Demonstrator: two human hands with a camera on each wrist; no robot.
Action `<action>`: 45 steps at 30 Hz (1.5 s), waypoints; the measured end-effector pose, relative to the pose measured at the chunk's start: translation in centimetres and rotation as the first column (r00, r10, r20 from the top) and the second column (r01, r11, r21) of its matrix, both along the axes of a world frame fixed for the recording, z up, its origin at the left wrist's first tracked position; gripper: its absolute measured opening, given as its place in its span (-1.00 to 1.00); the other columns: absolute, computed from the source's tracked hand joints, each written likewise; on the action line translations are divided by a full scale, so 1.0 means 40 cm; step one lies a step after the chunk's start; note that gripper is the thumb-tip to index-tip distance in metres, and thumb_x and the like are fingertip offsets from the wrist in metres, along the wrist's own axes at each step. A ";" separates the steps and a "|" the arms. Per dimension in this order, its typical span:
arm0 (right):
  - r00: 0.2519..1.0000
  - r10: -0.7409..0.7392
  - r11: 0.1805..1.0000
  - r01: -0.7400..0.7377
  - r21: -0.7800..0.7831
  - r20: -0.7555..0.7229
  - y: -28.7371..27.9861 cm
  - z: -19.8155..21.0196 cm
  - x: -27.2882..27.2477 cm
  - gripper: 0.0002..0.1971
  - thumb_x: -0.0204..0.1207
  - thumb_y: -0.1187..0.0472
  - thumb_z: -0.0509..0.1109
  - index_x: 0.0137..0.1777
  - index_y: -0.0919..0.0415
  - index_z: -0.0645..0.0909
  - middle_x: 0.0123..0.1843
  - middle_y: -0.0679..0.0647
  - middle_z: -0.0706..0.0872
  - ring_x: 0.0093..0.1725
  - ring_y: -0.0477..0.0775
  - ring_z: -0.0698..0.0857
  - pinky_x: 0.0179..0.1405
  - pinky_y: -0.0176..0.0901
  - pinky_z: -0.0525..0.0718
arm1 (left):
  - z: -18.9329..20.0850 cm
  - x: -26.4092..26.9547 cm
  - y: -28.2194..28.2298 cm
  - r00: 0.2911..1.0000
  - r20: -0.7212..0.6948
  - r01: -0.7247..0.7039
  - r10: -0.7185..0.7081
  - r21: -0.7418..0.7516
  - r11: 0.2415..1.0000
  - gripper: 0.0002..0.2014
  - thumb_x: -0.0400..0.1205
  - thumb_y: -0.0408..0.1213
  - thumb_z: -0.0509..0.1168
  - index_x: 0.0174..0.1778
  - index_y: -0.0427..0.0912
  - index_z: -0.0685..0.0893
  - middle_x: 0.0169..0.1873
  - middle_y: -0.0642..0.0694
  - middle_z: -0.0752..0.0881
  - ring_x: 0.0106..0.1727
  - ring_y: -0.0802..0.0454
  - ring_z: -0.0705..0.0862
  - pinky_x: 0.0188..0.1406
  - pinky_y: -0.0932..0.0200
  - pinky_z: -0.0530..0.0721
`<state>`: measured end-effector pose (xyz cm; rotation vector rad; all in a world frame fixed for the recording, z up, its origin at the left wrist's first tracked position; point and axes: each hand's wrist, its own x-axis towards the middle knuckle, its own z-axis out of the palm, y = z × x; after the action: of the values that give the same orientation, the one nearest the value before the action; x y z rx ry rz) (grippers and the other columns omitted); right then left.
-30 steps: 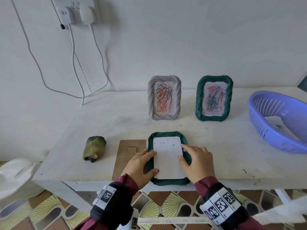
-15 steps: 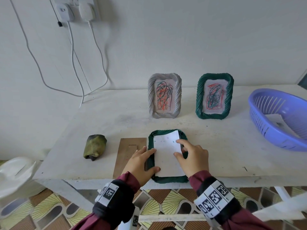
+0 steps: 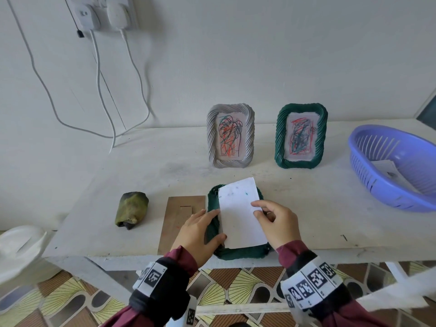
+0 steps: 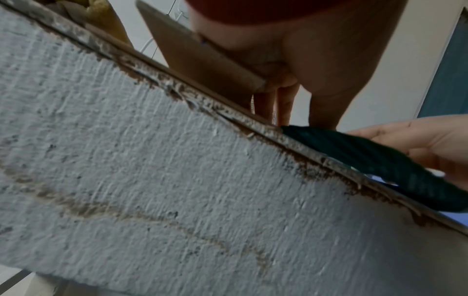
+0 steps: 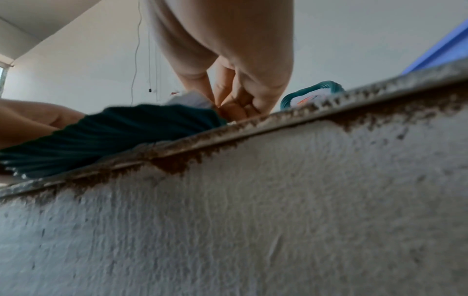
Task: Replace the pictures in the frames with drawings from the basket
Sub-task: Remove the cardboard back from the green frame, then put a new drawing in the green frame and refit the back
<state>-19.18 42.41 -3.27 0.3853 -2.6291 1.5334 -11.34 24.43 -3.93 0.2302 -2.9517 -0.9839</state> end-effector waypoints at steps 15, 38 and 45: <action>0.984 0.068 0.949 -0.012 -0.315 0.166 0.071 0.024 -0.011 -0.70 0.45 0.41 0.39 -0.12 -0.08 0.73 -0.12 -0.14 0.73 -0.06 -0.21 0.67 -0.16 -0.58 0.57 | 0.065 -0.054 0.063 0.983 -0.140 -0.012 0.116 0.589 0.808 -0.62 0.53 -0.50 0.34 -0.04 0.18 0.67 0.01 0.02 0.71 -0.05 0.08 0.74 -0.06 0.40 0.67; 0.940 -0.167 0.821 0.300 0.486 -0.297 0.553 0.122 -0.216 -0.70 0.47 0.34 0.40 0.12 -0.02 0.72 0.21 0.15 0.72 0.28 0.25 0.62 0.43 0.36 0.13 | 0.117 -0.261 0.355 0.998 -0.031 0.059 -0.055 0.773 0.632 -0.60 0.55 -0.68 0.17 0.12 -0.12 0.62 -0.42 -0.14 0.61 -0.49 0.30 0.63 -0.40 0.39 0.67; 0.972 -0.086 0.917 0.163 0.364 -0.219 0.601 0.130 -0.224 -0.67 0.45 0.53 0.31 0.03 0.18 0.77 0.11 0.19 0.77 0.09 0.22 0.72 0.13 -0.09 0.62 | 0.098 -0.369 0.481 0.996 0.066 -0.012 -0.068 0.798 0.602 -0.59 0.55 -0.70 0.12 0.26 -0.30 0.57 -0.37 -0.15 0.60 -0.33 0.04 0.63 -0.35 0.36 0.73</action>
<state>-28.13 66.44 1.92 0.3620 -2.7181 0.8892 -26.09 43.66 -0.02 0.2311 -2.3259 -2.3047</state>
